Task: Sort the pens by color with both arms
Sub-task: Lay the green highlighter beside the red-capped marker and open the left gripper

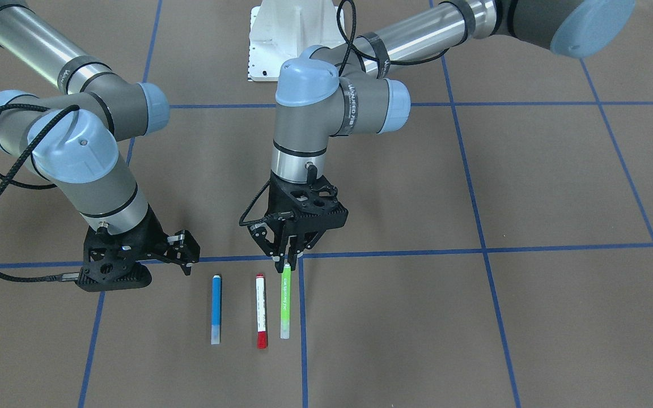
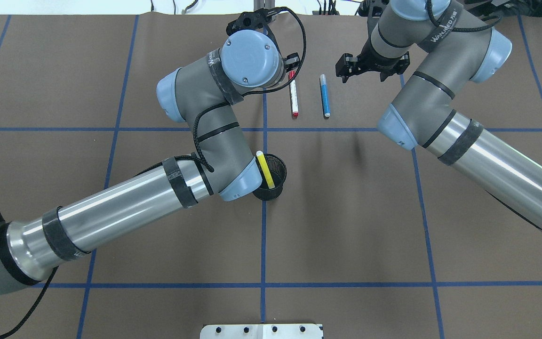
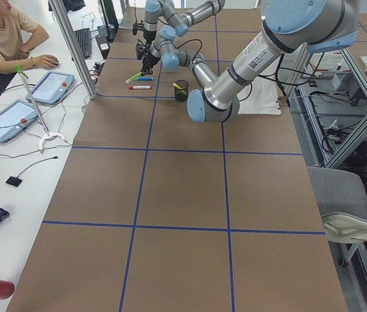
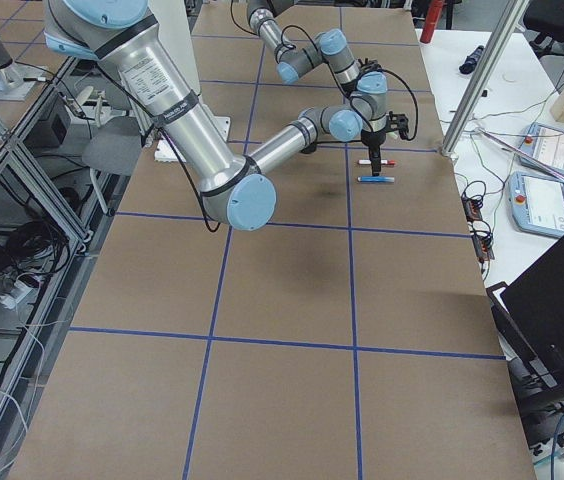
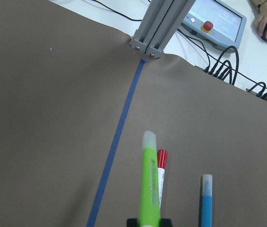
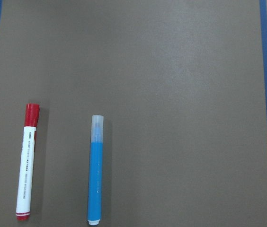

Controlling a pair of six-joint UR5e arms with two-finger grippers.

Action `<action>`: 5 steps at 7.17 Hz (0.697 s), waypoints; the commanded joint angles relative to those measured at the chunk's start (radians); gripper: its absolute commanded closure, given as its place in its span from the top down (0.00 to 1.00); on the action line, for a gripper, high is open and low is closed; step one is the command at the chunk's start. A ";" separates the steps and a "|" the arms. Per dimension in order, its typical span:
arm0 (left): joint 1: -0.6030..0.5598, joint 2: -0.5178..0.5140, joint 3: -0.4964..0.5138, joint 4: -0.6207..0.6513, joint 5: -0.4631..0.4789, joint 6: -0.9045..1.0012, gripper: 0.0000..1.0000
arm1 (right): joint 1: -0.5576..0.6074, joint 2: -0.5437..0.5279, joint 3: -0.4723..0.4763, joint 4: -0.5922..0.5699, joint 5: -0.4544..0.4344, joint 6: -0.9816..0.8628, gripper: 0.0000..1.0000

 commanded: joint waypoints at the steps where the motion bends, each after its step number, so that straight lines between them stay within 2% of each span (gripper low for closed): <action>1: -0.016 -0.009 0.059 -0.034 0.006 0.048 0.00 | 0.000 0.000 -0.004 0.000 -0.001 -0.001 0.99; 3: -0.030 -0.007 0.113 -0.073 0.006 0.101 0.00 | 0.000 -0.002 -0.005 0.000 -0.001 -0.001 0.99; 5: -0.028 -0.009 0.116 -0.097 -0.008 0.128 0.01 | -0.002 0.000 -0.005 0.002 -0.002 -0.001 0.99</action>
